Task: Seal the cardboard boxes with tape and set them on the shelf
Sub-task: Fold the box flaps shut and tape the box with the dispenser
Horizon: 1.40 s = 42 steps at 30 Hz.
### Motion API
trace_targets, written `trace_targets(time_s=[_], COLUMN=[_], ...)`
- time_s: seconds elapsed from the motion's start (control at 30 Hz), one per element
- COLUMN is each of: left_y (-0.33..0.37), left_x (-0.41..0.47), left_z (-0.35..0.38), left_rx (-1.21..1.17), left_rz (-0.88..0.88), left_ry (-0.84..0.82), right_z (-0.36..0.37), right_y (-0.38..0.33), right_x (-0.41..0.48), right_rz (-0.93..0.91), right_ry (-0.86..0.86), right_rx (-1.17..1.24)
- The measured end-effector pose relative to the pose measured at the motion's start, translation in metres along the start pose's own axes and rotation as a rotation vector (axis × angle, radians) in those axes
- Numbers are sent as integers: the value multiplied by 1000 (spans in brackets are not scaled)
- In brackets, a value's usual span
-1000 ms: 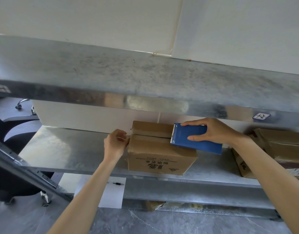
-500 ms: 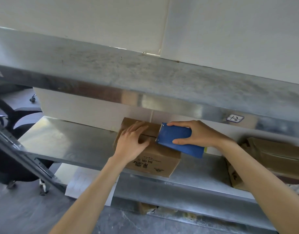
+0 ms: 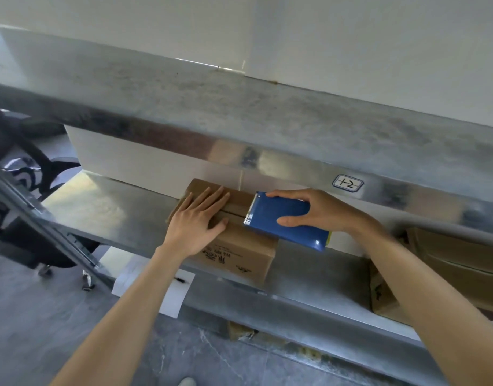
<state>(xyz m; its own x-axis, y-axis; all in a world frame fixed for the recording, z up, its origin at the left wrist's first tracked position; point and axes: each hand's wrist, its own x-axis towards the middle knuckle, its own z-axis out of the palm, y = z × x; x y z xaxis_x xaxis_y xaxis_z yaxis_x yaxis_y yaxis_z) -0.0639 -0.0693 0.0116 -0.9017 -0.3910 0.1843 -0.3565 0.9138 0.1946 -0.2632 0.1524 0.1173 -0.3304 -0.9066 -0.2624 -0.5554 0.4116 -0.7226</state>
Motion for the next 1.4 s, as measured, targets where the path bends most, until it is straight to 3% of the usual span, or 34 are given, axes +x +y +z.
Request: trace_targets(time_s=[0.23, 0.7, 0.97, 1.4], left_y=[-1, 0, 4, 5], left_x=[5, 6, 6, 6], left_z=[1, 5, 9, 9], left_rx=[-8, 1, -27, -25], left_rz=[-22, -45, -58, -56], left_ry=[-18, 48, 128, 105], right_z=[-24, -39, -22, -2], right_y=[34, 79, 77, 44], right_x=[-30, -63, -55, -18], right_rz=[76, 137, 133, 177], right_ry=[-43, -17, 14, 9], right_rx=[133, 69, 28, -109])
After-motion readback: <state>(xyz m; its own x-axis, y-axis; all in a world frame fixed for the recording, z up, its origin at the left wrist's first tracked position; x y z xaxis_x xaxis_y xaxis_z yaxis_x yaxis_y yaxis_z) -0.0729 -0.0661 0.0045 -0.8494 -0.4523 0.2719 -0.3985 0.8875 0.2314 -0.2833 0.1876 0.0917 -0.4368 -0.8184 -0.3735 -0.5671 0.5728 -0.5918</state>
